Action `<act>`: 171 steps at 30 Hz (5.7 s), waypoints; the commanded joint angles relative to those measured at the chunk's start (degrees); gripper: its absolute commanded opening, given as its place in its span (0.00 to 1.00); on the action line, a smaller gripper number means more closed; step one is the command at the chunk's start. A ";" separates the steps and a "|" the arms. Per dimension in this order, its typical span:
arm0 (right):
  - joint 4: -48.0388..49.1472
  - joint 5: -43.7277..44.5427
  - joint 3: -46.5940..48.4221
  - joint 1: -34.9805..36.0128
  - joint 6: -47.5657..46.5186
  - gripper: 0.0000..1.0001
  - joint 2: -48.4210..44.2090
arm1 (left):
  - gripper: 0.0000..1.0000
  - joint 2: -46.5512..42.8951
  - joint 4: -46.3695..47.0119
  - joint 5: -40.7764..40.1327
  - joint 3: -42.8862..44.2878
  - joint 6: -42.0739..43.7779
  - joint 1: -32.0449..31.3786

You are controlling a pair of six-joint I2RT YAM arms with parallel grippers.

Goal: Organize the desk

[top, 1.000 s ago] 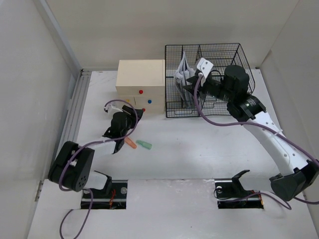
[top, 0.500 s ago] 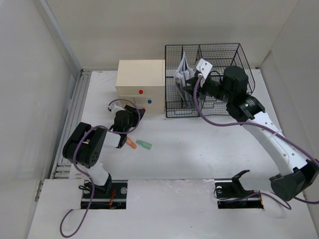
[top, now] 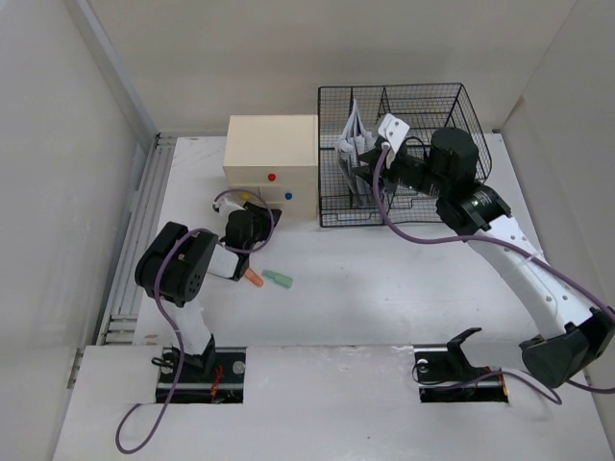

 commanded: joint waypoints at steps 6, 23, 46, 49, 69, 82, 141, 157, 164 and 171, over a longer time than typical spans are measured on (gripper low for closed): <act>3.71 -1.12 -0.08 -0.08 -0.24 0.38 -0.82 | 0.24 -0.21 3.10 -3.01 3.64 2.23 0.22; 3.71 -2.17 -0.08 -0.08 -0.77 0.38 0.24 | 0.07 -0.12 2.91 -4.68 0.94 4.00 0.22; 1.35 -6.12 -0.08 -0.08 -0.77 0.42 1.90 | 0.55 -11.89 5.82 -6.44 -15.87 -1.37 -9.71; -0.41 -8.58 1.32 -0.08 -1.46 0.46 3.48 | 0.72 -16.72 3.72 -6.44 -16.40 0.47 -10.32; -11.67 -2.01 -0.25 20.12 -11.50 0.07 18.77 | 0.00 -85.13 -73.24 -12.62 18.12 37.26 -21.23; -5.34 6.17 4.31 29.10 3.00 0.50 37.58 | 0.58 -89.33 -71.52 -10.92 10.41 49.78 -20.61; -4.38 42.73 15.12 33.93 -12.43 0.00 34.60 | 0.64 -93.55 -72.05 -11.36 9.88 49.87 -20.09; -8.23 37.48 27.24 24.18 -18.52 0.00 44.18 | 0.64 -93.03 -72.05 -11.89 9.88 49.87 -20.09; -10.88 32.03 29.27 23.03 -18.52 0.07 46.38 | 0.64 -93.03 -72.05 -12.41 9.88 49.87 -20.09; -12.19 28.15 27.60 23.03 -19.05 0.13 45.85 | 0.64 -93.03 -72.05 -12.41 9.88 49.87 -20.09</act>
